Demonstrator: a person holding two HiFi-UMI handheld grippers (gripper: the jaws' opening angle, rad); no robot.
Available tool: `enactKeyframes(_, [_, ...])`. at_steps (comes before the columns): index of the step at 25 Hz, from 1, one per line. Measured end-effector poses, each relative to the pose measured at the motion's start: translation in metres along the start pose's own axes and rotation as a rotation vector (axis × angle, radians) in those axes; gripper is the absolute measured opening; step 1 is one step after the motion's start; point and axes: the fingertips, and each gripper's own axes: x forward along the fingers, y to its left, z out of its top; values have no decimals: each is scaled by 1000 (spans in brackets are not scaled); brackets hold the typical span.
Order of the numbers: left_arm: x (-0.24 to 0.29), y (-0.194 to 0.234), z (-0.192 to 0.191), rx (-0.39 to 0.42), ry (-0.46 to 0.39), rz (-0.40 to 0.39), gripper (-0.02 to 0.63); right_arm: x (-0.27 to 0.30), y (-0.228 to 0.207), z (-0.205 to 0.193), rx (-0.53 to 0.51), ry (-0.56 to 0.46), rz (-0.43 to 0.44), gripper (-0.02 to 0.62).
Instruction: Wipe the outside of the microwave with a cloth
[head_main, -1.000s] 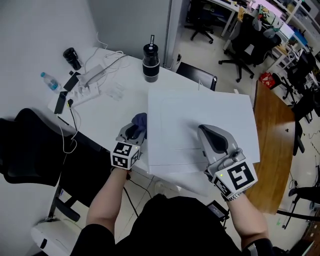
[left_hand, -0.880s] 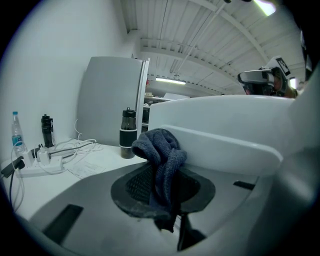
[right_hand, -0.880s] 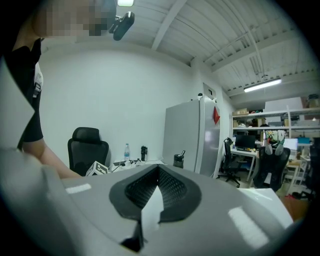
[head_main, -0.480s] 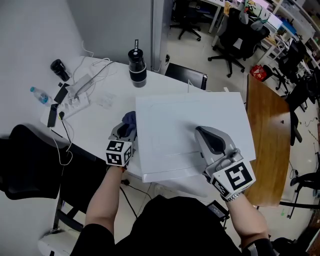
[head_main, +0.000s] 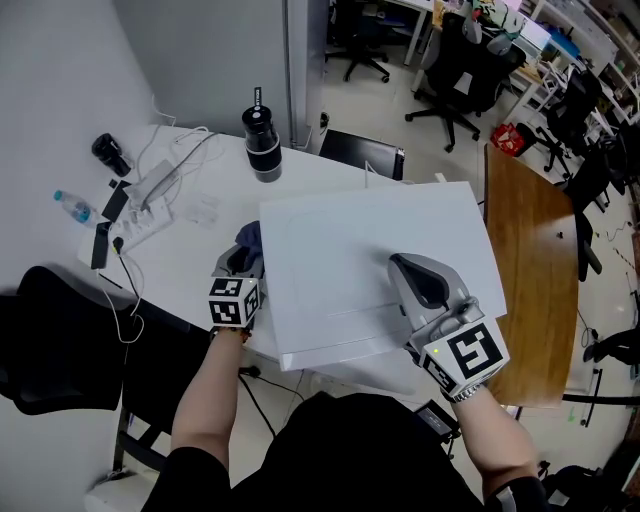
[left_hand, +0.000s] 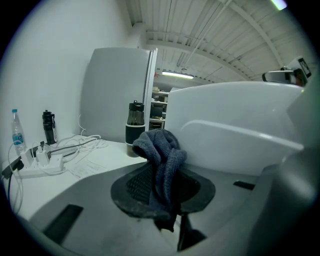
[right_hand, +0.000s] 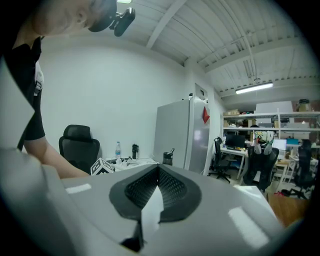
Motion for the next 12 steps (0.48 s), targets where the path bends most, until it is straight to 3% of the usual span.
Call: enactKeyframes(12, [-29,2,18,5,-47,43,87,-14,1,-1,6,-7,-10,2])
